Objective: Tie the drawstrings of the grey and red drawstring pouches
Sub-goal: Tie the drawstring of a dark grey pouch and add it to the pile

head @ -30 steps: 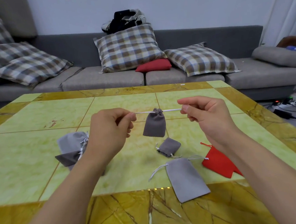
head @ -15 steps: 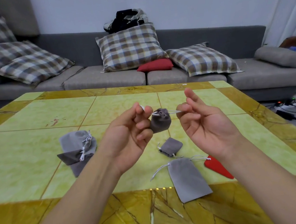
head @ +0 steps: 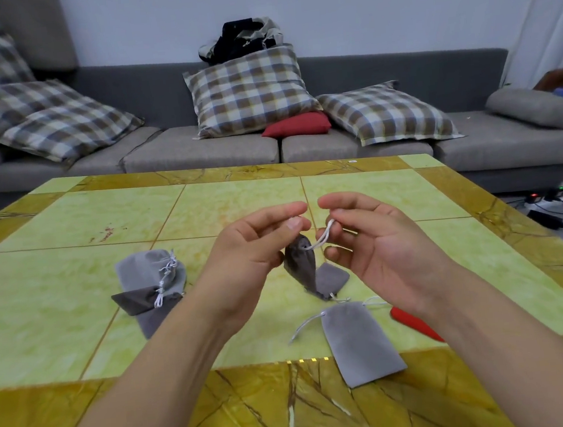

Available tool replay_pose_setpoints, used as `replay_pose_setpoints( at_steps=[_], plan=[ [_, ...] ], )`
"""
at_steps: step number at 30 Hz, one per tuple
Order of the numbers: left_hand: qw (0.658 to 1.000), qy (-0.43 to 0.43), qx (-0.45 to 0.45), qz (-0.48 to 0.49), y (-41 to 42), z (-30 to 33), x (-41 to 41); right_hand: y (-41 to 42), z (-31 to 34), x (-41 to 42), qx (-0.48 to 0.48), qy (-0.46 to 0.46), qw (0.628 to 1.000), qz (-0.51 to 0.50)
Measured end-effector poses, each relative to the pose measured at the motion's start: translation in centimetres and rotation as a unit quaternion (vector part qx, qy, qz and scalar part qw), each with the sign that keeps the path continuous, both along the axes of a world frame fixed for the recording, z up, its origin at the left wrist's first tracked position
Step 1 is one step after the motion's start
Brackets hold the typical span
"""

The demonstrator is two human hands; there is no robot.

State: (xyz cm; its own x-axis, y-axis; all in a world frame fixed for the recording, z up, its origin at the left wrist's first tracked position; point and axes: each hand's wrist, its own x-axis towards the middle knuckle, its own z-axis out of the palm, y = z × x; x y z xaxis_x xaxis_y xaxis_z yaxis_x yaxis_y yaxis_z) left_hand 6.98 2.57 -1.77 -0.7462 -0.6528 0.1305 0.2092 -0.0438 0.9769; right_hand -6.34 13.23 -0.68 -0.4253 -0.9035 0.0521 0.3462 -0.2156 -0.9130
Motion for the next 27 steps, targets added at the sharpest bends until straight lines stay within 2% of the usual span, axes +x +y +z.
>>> replay_pose_setpoints(
  at_steps=[2,4,5,7,10,12,14,19,21,27],
  plan=[
    [1.000,0.010,-0.012,0.026,-0.2,0.0,0.1,0.1,0.4,-0.2,-0.014,-0.083,0.996,0.001],
    [0.999,0.033,0.024,0.019,-0.5,0.1,0.1,0.2,0.6,-0.6,-0.051,-0.177,0.983,0.007],
    [0.997,0.048,0.052,0.003,-0.5,0.2,0.0,0.2,0.6,-0.7,-0.067,-0.207,0.976,0.012],
    [0.988,0.086,0.123,-0.032,-0.4,0.3,-0.1,0.1,0.5,-0.8,-0.069,-0.211,0.975,0.025],
    [0.971,0.124,0.204,-0.031,-0.2,0.4,-0.4,-0.1,0.4,-1.1,-0.040,-0.133,0.990,0.016],
    [0.968,0.132,0.216,-0.005,-0.2,0.4,-0.4,0.0,0.6,-1.6,-0.028,-0.071,0.997,-0.018],
    [0.975,0.120,0.185,0.005,-0.1,0.3,-0.5,0.2,0.8,-1.9,-0.029,-0.012,0.999,-0.037],
    [0.995,0.060,0.085,-0.006,0.3,0.0,-0.5,0.5,0.6,-1.0,-0.037,0.115,0.993,0.011],
    [0.998,0.033,0.057,-0.020,0.7,-0.1,-0.5,0.4,0.5,-0.7,-0.043,0.172,0.984,-0.014],
    [0.999,-0.014,0.036,-0.026,1.5,-0.7,-0.7,0.7,0.4,-0.6,-0.079,0.264,0.959,-0.069]
  ],
)
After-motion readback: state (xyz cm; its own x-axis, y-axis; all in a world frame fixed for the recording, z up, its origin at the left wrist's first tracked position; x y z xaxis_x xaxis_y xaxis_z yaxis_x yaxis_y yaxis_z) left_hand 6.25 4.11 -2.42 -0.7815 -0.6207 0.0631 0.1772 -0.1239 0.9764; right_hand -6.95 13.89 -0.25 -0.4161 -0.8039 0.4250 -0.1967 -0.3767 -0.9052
